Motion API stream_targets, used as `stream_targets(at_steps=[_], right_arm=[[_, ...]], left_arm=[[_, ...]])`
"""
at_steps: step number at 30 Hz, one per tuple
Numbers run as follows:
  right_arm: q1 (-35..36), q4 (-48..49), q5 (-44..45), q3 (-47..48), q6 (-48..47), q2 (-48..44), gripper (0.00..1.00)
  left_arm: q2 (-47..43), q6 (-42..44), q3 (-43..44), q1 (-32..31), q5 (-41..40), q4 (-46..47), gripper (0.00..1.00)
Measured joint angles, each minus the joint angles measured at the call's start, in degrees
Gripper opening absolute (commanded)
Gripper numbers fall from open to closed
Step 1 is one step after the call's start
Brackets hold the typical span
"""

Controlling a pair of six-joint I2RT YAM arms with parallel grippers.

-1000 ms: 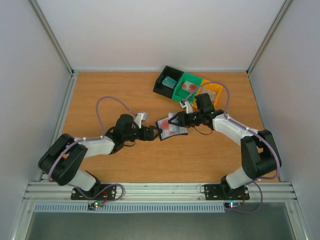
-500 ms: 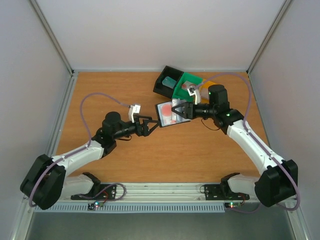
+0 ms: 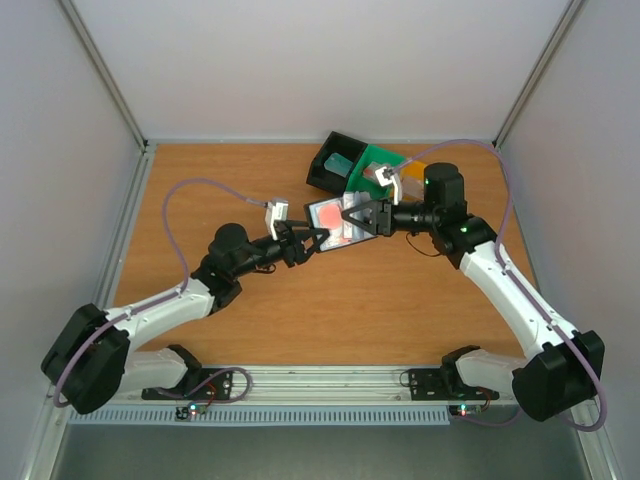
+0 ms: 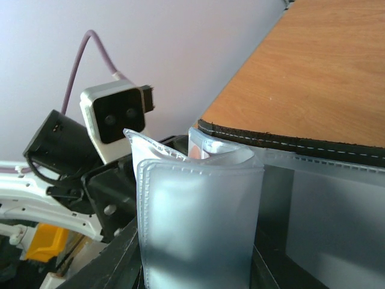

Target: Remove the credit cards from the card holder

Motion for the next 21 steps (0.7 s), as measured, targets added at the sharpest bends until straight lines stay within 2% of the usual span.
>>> stream_targets(at_steps=[4,5,8,10,11,13,15,17,21], right_arm=[[0.0,0.1,-1.6,-0.1,-0.2,-0.5,0.16],[0.0,0.4,-1.8,-0.2,-0.2,-0.5,0.16],[-0.1,2.2,-2.4,-1.3,-0.2,-0.5,0.21],[-0.1,2.6,-3.0,-1.7,-0.3,-0.5,0.36],[-0.1,2.6,-3.3,-1.8,-0.5,-0.7,0.40],[-0.4,2.3,-3.5,-2.0,-0.7,-0.9,0.55],[-0.9,1.5,-4.2,-2.3,-1.6,-1.4,0.66],[-1.6,-1.4,-4.5,-2.3,-2.7,-2.3,0.86],[-7.8,-10.0,2.9,-0.7,-5.6,-4.4,0.87]], left_arm=[[0.0,1.3,0.2,-0.8,-0.5,1.1,0.04],[-0.1,1.9,0.2,-1.4,-0.3,1.5,0.01],[-1.0,3.3,0.1,-2.9,0.4,3.0,0.00],[-1.8,4.3,-0.2,-3.3,0.5,3.1,0.00],[-2.2,4.7,-0.4,-3.3,0.4,2.8,0.00],[-3.0,5.5,-0.7,-3.3,0.0,1.7,0.00],[-4.2,6.3,-1.3,-3.4,-1.0,-0.3,0.00],[-4.9,7.4,-1.5,-3.6,-2.4,-1.9,0.00],[-7.8,11.3,-3.3,-3.8,-6.0,-5.9,0.00]])
